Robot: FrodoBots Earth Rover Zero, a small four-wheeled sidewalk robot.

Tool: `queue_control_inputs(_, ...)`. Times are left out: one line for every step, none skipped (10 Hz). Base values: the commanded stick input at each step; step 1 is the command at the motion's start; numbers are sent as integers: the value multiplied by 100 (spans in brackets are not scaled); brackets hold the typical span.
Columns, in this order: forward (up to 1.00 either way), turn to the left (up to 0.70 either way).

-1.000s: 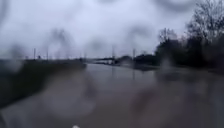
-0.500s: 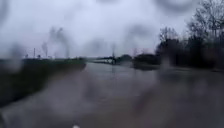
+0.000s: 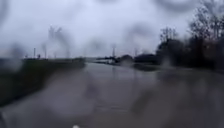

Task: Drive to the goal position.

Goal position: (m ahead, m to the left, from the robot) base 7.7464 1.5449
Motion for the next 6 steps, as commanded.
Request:
queue_control_inputs(70,0)
queue_control_inputs(70,0)
queue_control_inputs(70,0)
queue_control_inputs(70,0)
queue_control_inputs(70,0)
queue_control_inputs(70,0)
